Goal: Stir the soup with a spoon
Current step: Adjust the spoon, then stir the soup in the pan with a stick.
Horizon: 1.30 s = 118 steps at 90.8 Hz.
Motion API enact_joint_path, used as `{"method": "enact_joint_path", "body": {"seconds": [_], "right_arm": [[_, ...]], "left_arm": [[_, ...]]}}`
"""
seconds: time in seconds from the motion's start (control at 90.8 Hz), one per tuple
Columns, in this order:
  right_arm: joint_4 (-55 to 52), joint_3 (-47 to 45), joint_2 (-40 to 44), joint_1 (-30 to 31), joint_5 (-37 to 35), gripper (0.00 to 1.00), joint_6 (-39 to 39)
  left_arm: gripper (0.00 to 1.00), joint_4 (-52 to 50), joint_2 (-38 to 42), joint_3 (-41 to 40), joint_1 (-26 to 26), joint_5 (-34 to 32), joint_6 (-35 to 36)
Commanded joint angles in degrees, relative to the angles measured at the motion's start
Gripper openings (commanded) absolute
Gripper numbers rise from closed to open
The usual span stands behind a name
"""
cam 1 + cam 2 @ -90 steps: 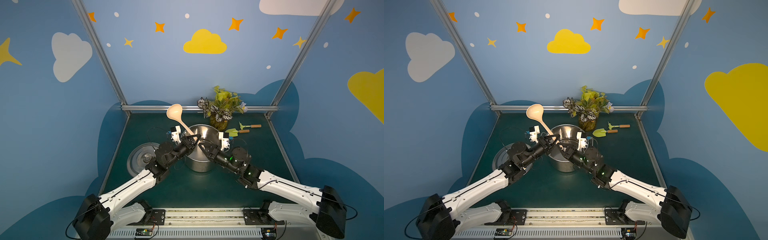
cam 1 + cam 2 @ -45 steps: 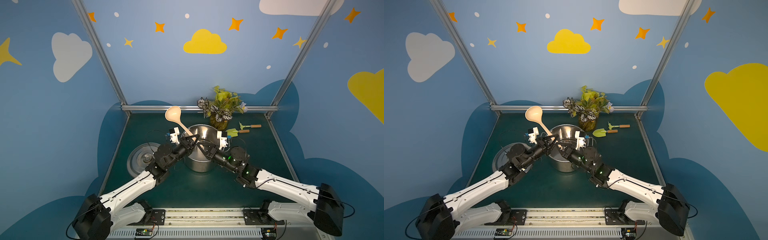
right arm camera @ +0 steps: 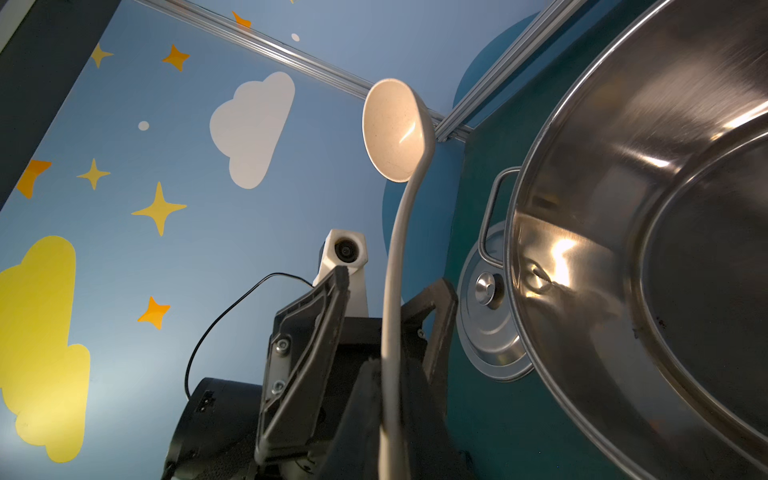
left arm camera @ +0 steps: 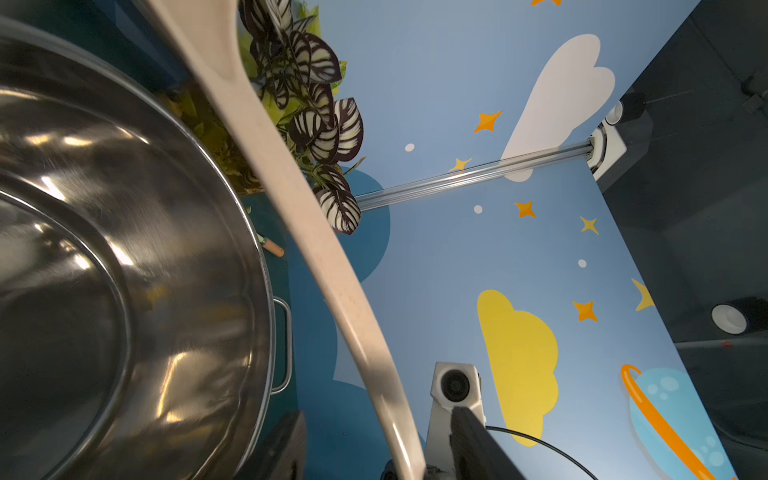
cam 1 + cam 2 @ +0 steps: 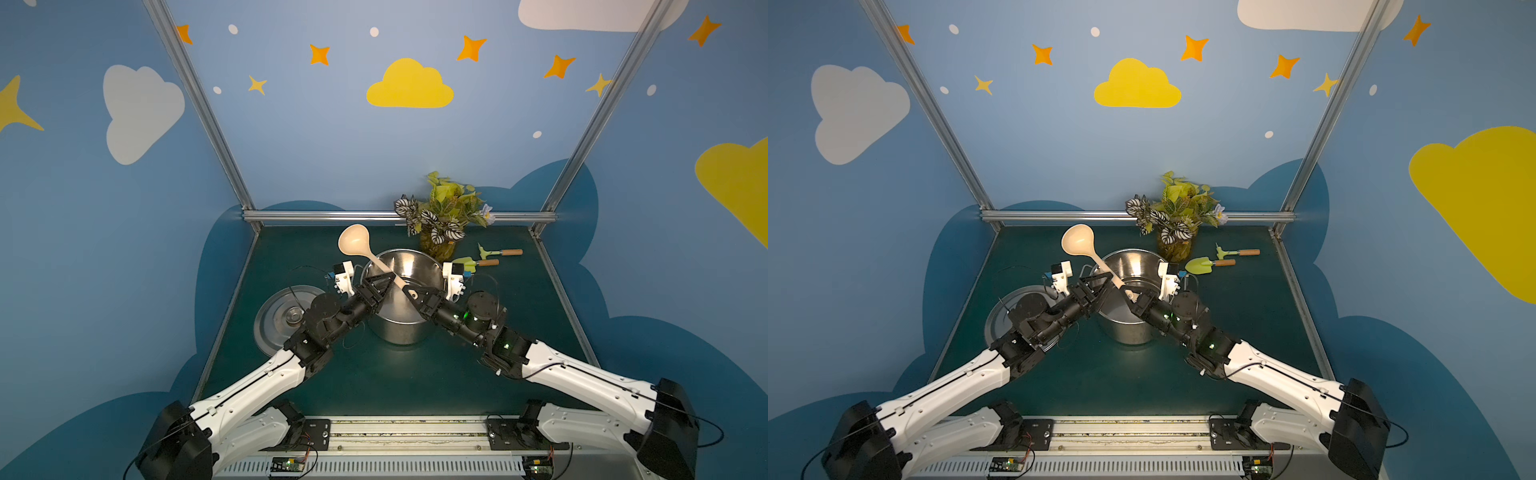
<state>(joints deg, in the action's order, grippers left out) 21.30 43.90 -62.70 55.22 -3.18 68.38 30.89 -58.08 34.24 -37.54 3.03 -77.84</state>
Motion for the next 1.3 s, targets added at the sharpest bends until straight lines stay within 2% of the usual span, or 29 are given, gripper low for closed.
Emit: {"method": "enact_joint_path", "body": {"seconds": [0.0,0.154,0.341,0.463,0.595,0.727,0.848,1.156,1.288], "right_arm": [[-5.8,3.0,2.7,-1.0,-1.3,0.00,-2.2],[-18.9,7.8,4.8,-3.4,0.9,0.00,-6.2],[-44.3,19.1,5.6,-8.2,7.6,0.00,-13.7],[-58.7,27.1,4.8,-11.8,11.6,0.00,-19.9],[-71.2,35.4,2.9,-16.3,17.2,0.00,-25.9],[-81.8,42.9,-1.0,-19.0,21.2,0.00,-32.4],[-88.8,48.3,-5.2,-20.1,20.6,0.00,-37.0],[-94.7,55.8,-13.8,-23.2,15.1,0.00,-42.6],[-95.2,57.9,-17.0,-24.4,13.9,0.00,-44.0]], "left_arm": [[0.64,-5.4,2.1,0.8,1.4,1.1,3.3],[0.70,-20.9,5.7,5.2,5.8,4.9,9.9],[0.75,-41.2,7.6,11.3,15.4,13.8,20.0],[0.77,-49.7,5.3,15.0,21.6,19.2,27.7],[0.77,-58.5,0.0,19.9,24.2,20.8,37.2],[0.75,-60.6,-3.4,22.0,25.9,20.4,42.0],[0.68,-62.9,-7.4,25.1,26.7,19.1,45.7],[0.49,-64.3,-14.7,30.0,27.1,18.0,51.2],[0.46,-64.4,-17.0,30.4,27.1,17.2,52.0]]}}
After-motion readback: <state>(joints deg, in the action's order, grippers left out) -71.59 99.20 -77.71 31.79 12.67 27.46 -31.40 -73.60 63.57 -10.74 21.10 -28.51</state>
